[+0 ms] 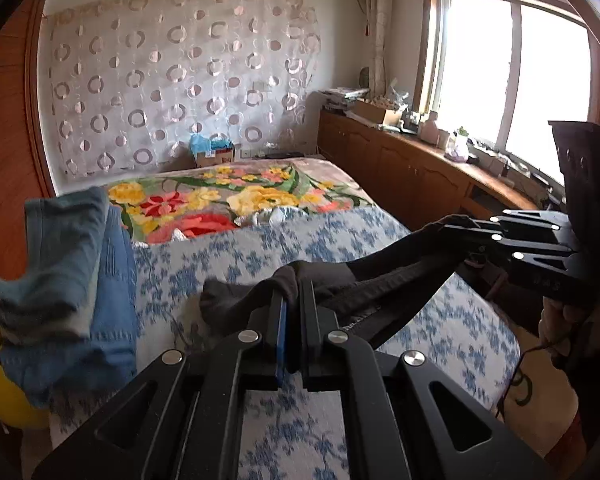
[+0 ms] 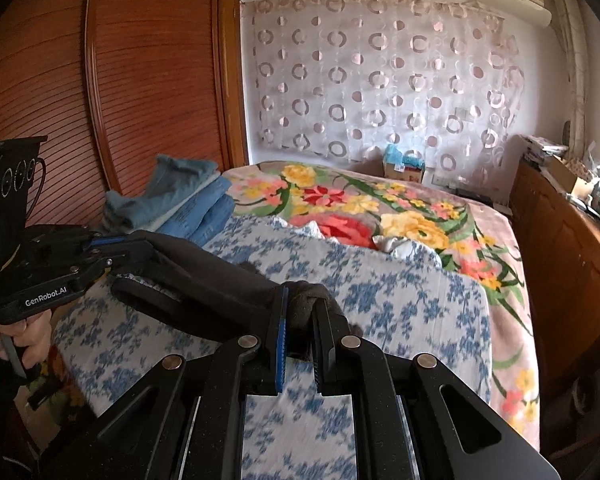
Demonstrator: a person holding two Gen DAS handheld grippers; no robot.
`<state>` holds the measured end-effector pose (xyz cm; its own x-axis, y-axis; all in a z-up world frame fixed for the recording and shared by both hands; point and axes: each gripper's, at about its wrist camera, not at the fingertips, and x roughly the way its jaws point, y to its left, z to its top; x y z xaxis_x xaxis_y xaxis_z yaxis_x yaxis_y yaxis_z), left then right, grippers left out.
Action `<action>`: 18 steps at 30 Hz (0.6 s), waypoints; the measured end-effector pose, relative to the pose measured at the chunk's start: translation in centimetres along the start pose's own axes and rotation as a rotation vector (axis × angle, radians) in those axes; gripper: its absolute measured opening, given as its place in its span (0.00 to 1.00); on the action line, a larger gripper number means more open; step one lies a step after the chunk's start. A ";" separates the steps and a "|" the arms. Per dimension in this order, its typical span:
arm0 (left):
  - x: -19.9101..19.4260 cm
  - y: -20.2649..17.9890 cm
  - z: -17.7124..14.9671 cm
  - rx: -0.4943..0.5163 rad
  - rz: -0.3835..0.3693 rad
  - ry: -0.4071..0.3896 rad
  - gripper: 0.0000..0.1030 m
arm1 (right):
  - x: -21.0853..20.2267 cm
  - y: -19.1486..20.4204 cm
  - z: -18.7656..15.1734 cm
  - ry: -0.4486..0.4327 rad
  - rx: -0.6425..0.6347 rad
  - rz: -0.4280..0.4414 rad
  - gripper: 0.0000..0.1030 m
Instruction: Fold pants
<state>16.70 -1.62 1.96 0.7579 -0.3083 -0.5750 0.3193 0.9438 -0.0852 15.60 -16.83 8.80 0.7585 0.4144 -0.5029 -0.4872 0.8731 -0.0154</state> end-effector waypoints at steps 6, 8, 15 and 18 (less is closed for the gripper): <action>-0.5 -0.9 -4.2 -0.010 -0.022 0.045 0.06 | -0.8 0.6 -2.4 0.028 0.038 0.024 0.10; -0.7 -1.4 -5.9 -0.009 -0.026 0.063 0.06 | -1.1 0.9 -3.6 0.041 0.046 0.028 0.10; -0.6 -2.8 -9.4 -0.016 -0.040 0.112 0.06 | -1.8 1.3 -6.6 0.072 0.095 0.042 0.10; -0.5 -2.8 -10.3 -0.025 -0.051 0.124 0.06 | -1.8 1.0 -7.3 0.082 0.130 0.052 0.10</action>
<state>9.56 -2.87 -5.94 0.6647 -0.3403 -0.6651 0.3399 0.9305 -0.1365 10.57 -18.56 3.37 0.6930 0.4422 -0.5694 -0.4608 0.8791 0.1218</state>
